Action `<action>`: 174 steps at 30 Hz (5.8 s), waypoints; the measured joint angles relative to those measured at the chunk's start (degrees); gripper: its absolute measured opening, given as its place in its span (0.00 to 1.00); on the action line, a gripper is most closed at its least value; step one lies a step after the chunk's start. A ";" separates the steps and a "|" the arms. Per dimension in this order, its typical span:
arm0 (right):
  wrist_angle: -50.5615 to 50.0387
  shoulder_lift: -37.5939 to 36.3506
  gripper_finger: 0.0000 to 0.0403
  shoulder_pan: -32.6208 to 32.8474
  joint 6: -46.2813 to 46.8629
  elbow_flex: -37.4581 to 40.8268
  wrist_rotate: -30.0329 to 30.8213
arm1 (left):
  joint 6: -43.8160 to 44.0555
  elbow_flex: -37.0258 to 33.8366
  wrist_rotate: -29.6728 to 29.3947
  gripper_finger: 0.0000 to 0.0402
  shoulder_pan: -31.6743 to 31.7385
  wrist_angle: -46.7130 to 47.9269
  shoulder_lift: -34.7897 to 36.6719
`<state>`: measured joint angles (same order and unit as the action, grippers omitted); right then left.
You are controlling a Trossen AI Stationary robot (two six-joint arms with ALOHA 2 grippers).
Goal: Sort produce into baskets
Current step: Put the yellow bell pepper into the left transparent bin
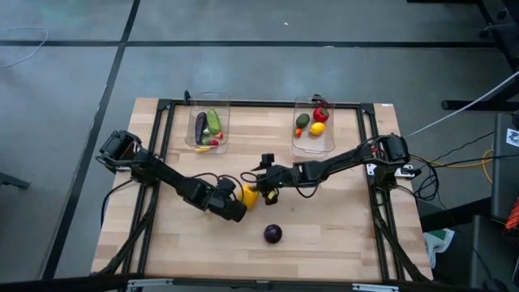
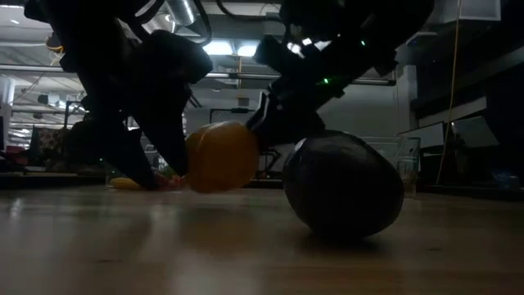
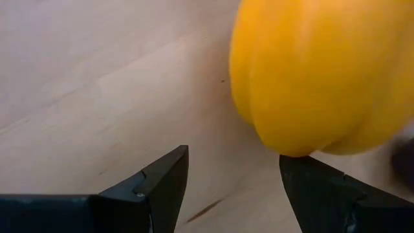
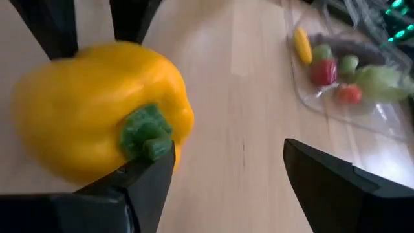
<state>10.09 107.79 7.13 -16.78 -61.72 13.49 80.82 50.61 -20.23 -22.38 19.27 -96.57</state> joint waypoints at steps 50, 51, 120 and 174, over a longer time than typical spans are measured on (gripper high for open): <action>-12.71 -2.83 0.72 0.75 5.04 0.07 6.39 | 2.73 0.00 6.48 0.59 0.17 6.69 3.93; -12.76 -2.82 0.72 0.75 5.08 0.22 6.39 | 2.75 0.02 6.34 0.59 0.31 6.44 3.96; -0.38 1.01 0.72 0.84 12.51 -3.42 -4.78 | 11.03 0.00 6.82 0.59 4.76 7.64 0.05; -33.76 -27.69 0.72 0.79 18.41 6.65 -8.44 | -19.66 0.02 2.42 0.59 5.30 -7.04 10.51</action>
<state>-23.67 80.09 7.92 1.63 -55.07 5.06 61.16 50.63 -17.81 -17.08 12.23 -86.06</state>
